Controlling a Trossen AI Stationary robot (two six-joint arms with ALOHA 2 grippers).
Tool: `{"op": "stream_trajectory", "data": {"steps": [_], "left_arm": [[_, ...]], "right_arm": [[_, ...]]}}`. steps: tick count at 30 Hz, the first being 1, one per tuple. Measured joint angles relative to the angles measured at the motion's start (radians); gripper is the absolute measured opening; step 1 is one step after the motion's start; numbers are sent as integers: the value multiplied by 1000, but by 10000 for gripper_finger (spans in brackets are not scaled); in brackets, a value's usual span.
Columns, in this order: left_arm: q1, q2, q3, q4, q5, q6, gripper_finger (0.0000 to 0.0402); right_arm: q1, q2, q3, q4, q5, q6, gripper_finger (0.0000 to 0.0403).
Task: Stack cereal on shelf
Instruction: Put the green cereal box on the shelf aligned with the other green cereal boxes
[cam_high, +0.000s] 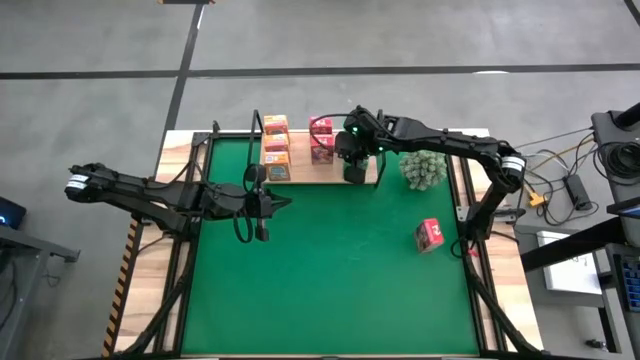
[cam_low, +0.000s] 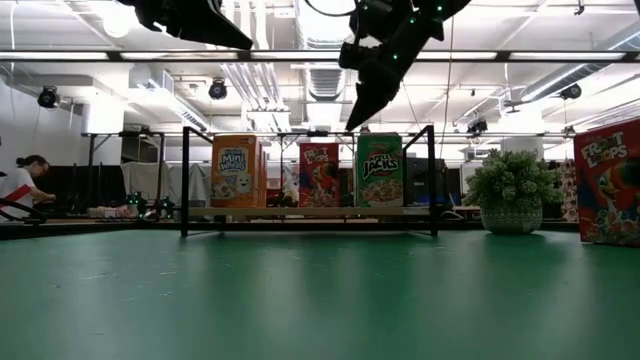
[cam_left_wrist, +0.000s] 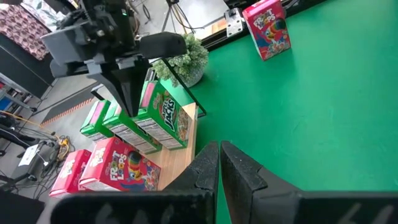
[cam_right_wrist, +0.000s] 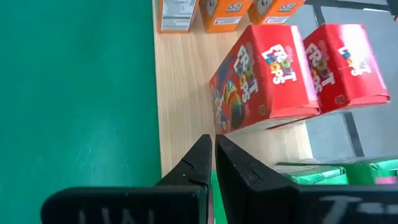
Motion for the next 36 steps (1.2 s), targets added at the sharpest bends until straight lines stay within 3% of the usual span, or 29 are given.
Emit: {"op": "stream_trajectory", "data": {"steps": [36], "left_arm": [[0, 0, 0, 0, 0, 0, 0]], "right_arm": [[0, 3, -1, -64, 4, -9, 13]]}}
